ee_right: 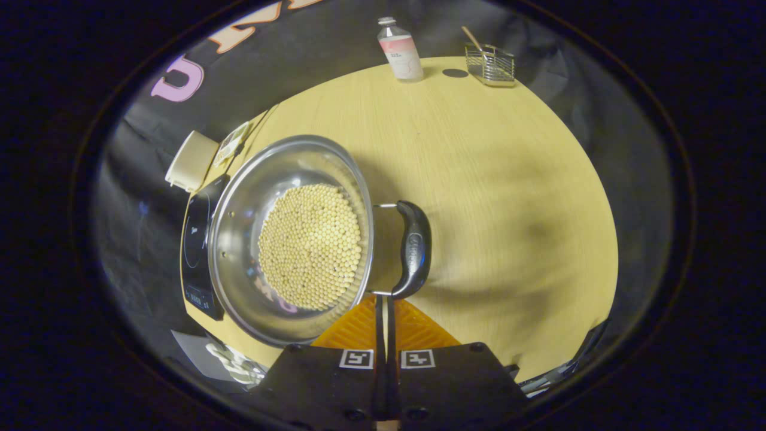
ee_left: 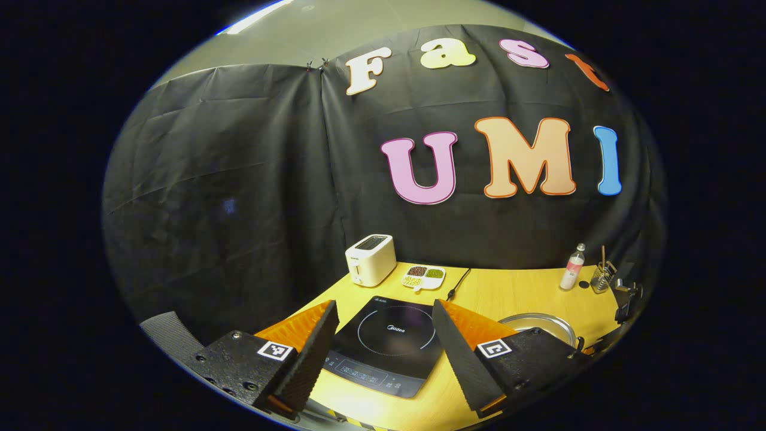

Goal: First push the handle of the pot to place it horizontally, then grasp the pot with both hands and set it on the induction cooktop.

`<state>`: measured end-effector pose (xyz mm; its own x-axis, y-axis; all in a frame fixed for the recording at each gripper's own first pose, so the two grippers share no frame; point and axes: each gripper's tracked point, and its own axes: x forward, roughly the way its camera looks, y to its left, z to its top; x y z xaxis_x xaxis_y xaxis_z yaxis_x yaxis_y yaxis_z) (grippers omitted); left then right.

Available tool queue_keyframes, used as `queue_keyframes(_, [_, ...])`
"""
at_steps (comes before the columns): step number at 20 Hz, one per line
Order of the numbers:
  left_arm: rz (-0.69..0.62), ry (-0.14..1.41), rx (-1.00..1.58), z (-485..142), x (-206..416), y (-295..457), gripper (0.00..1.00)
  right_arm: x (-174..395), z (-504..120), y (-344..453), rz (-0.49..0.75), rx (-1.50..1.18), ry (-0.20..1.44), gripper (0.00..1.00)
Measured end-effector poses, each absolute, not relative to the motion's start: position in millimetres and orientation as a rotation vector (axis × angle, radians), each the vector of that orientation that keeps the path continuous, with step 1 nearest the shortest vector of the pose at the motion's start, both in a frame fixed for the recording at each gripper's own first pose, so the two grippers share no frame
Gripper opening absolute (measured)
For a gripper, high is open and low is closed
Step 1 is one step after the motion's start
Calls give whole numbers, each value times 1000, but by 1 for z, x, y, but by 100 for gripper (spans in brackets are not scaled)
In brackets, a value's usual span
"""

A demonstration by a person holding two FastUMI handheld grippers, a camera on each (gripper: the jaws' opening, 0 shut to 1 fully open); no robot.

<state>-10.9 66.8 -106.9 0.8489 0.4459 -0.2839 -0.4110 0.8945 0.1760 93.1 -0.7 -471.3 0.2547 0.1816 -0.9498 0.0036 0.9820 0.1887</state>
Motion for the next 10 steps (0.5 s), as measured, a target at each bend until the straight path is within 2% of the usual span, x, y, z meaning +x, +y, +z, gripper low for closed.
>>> queue_keyframes(6, [455, 360, 135, -111, -1, 50, 95, 118, -473, -4, 149, 193, 1299, 0])
queue_keyframes(8, [459, 359, 151, -108, 3, 46, 95, 120, -472, -4, 168, 208, 1313, 3])
queue_keyframes(10, [463, 367, 154, -110, 6, 42, 95, 116, -470, -7, 194, 211, 1330, 0])
